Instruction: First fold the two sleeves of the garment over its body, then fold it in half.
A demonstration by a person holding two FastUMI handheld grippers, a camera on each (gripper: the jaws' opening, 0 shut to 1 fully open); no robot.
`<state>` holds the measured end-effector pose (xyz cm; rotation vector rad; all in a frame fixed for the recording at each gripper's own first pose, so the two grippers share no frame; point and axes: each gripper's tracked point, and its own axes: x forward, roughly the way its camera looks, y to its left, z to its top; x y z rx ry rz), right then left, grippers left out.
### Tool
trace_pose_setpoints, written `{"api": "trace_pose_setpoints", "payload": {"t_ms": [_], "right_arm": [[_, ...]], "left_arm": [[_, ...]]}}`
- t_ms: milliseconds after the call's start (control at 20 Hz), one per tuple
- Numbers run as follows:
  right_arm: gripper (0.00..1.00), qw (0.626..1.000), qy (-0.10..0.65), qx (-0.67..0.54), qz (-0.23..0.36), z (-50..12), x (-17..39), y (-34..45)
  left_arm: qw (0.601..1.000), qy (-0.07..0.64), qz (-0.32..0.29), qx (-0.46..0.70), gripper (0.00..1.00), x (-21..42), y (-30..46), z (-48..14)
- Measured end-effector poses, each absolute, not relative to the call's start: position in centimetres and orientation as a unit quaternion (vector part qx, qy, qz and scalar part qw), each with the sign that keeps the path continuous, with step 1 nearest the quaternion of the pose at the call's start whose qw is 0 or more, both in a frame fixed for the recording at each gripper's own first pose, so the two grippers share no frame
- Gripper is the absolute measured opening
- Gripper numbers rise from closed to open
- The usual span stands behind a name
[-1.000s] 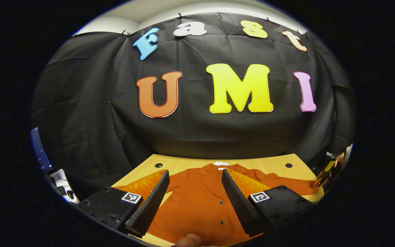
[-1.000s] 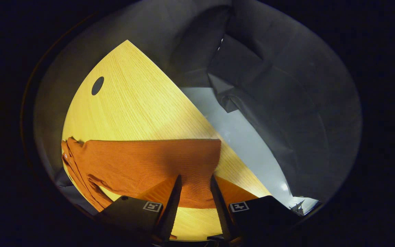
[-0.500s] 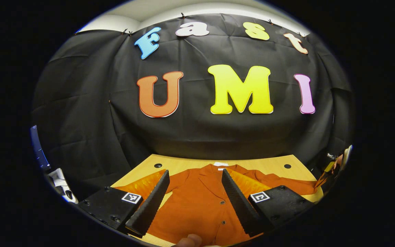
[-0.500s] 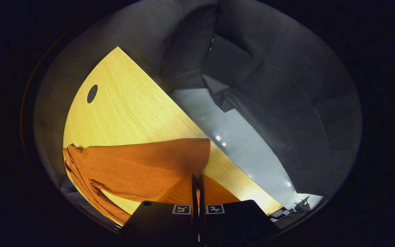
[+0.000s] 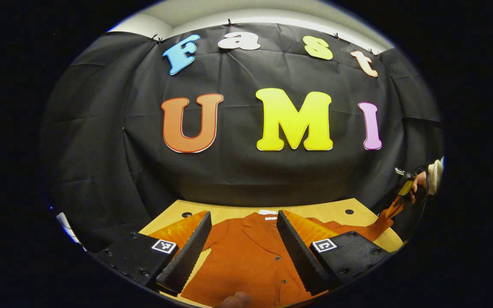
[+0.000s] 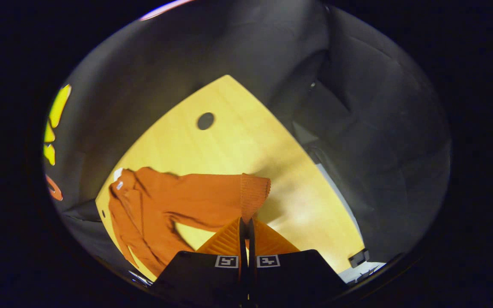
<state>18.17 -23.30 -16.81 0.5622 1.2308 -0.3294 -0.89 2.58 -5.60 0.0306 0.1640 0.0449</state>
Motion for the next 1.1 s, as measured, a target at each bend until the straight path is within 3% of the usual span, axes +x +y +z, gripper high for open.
{"api": "trace_pose_setpoints", "payload": {"t_ms": [350,650,1100], "right_arm": [[0.01,0.796,0.560,0.231,-0.007,-12.1,25.1,-1.1],[0.01,0.793,0.577,0.170,0.099,-13.6,27.4,18.5],[0.01,0.782,0.595,0.137,0.125,-21.1,28.6,33.6]], "left_arm": [[0.997,0.078,-0.002,0.010,0.99,-2.5,7.5,-6.7],[0.995,0.096,0.020,0.001,0.99,-4.3,13.3,-8.9],[0.991,0.106,0.081,-0.012,0.99,-7.5,20.5,-10.0]]}}
